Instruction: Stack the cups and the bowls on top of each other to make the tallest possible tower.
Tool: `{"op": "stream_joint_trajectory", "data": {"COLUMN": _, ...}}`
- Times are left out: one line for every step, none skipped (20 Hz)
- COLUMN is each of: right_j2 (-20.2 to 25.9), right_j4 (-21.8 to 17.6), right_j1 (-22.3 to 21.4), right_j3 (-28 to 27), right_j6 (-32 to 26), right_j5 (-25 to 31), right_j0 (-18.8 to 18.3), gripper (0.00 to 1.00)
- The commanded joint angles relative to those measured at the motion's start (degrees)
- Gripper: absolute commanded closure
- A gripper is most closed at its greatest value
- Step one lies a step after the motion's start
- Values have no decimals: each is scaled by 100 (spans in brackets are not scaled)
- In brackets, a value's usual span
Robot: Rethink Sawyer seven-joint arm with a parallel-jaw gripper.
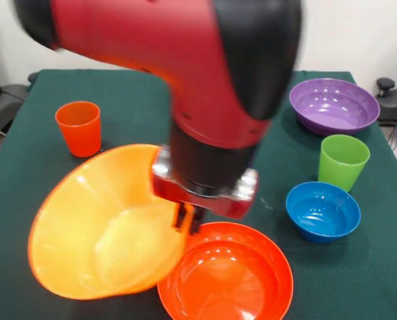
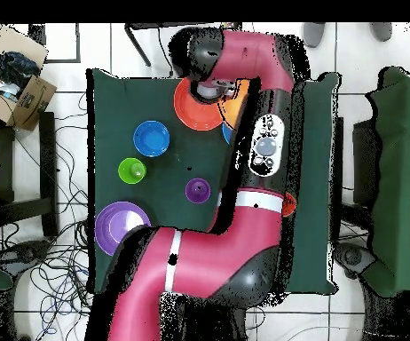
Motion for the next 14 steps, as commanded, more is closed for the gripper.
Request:
{"op": "stream_joint_trajectory", "data": {"right_j2": 508, "right_j4": 159, "right_j1": 367, "right_j3": -487, "right_j6": 762, "right_j5": 681, "right_j0": 414, "gripper": 100}}
{"op": "stream_joint_trajectory", "data": {"right_j2": 486, "right_j4": 187, "right_j1": 390, "right_j3": -512, "right_j6": 776, "right_j5": 684, "right_j0": 456, "gripper": 100}}
{"op": "stream_joint_trajectory", "data": {"right_j2": 449, "right_j4": 200, "right_j1": 410, "right_j3": -565, "right_j6": 792, "right_j5": 699, "right_j0": 494, "gripper": 100}}
{"op": "stream_joint_trajectory", "data": {"right_j2": 416, "right_j4": 224, "right_j1": 437, "right_j3": -614, "right_j6": 795, "right_j5": 710, "right_j0": 525, "gripper": 100}}
{"op": "stream_joint_trajectory", "data": {"right_j2": 399, "right_j4": 257, "right_j1": 451, "right_j3": -649, "right_j6": 784, "right_j5": 734, "right_j0": 549, "gripper": 100}}
{"op": "stream_joint_trajectory", "data": {"right_j2": 388, "right_j4": 287, "right_j1": 476, "right_j3": -686, "right_j6": 771, "right_j5": 755, "right_j0": 572, "gripper": 100}}
{"op": "stream_joint_trajectory", "data": {"right_j2": 374, "right_j4": 315, "right_j1": 492, "right_j3": -714, "right_j6": 751, "right_j5": 768, "right_j0": 588, "gripper": 100}}
{"op": "stream_joint_trajectory", "data": {"right_j2": 357, "right_j4": 342, "right_j1": 491, "right_j3": -700, "right_j6": 737, "right_j5": 764, "right_j0": 608, "gripper": 100}}
{"op": "stream_joint_trajectory", "data": {"right_j2": 342, "right_j4": 358, "right_j1": 505, "right_j3": -719, "right_j6": 720, "right_j5": 766, "right_j0": 623, "gripper": 100}}
{"op": "stream_joint_trajectory", "data": {"right_j2": 326, "right_j4": 378, "right_j1": 472, "right_j3": -662, "right_j6": 728, "right_j5": 753, "right_j0": 644, "gripper": 100}}
{"op": "stream_joint_trajectory", "data": {"right_j2": 315, "right_j4": 393, "right_j1": 483, "right_j3": -671, "right_j6": 727, "right_j5": 750, "right_j0": 658, "gripper": 100}}
{"op": "stream_joint_trajectory", "data": {"right_j2": 311, "right_j4": 402, "right_j1": 517, "right_j3": -690, "right_j6": 732, "right_j5": 730, "right_j0": 677, "gripper": 100}}
{"op": "stream_joint_trajectory", "data": {"right_j2": 297, "right_j4": 415, "right_j1": 539, "right_j3": -712, "right_j6": 733, "right_j5": 727, "right_j0": 691, "gripper": 100}}
{"op": "stream_joint_trajectory", "data": {"right_j2": 284, "right_j4": 422, "right_j1": 618, "right_j3": -833, "right_j6": 721, "right_j5": 765, "right_j0": 697, "gripper": 100}}
